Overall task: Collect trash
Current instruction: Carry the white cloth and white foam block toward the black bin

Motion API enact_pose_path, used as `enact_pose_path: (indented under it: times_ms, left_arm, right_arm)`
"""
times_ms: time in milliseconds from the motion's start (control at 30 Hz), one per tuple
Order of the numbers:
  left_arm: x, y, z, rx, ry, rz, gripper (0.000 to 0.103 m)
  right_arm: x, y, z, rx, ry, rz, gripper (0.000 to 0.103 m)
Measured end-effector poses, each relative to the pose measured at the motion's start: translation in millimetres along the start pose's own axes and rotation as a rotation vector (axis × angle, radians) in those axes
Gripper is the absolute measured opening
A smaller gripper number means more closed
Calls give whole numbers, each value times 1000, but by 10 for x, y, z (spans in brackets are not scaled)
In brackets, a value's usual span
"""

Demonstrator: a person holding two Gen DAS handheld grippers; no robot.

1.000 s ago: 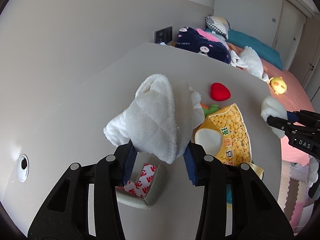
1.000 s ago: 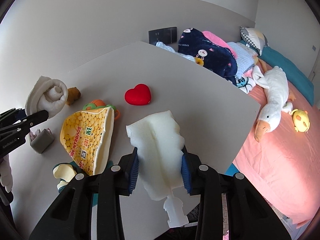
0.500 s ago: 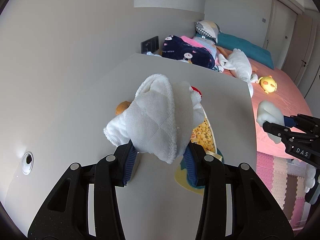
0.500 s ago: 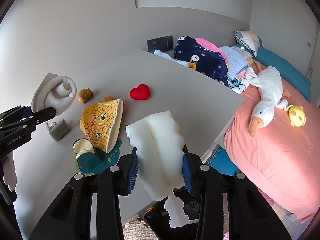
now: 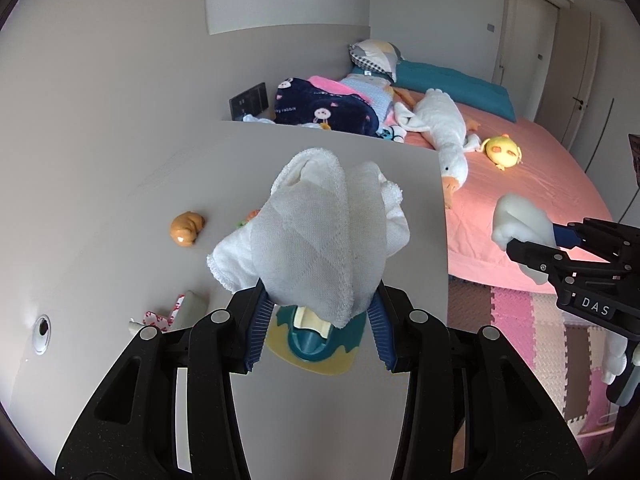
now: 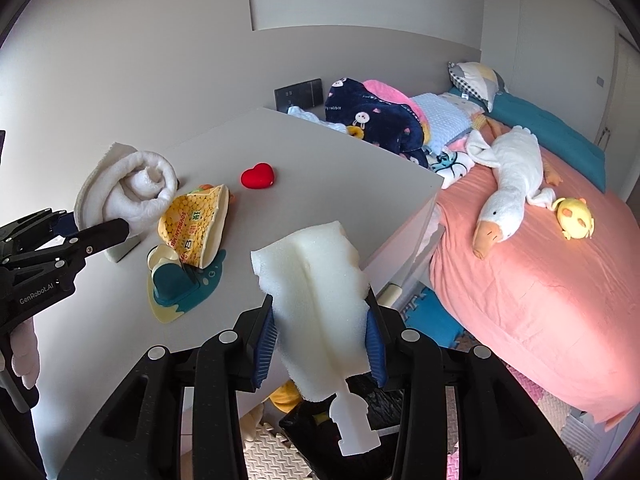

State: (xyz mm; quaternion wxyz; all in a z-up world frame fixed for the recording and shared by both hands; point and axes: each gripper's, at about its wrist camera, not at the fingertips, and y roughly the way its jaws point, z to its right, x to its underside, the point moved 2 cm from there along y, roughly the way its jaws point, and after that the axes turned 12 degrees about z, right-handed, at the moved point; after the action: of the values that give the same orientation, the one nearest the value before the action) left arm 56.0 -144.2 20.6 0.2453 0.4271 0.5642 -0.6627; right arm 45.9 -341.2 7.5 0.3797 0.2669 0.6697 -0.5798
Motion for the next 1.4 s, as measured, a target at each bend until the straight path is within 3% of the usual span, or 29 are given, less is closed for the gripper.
enact_pose_path:
  times_ms: [1400]
  left_arm:
    - [106,150,1734,261,187,-53,44]
  right_arm:
    - [682,-978,1136,251,175,6,41]
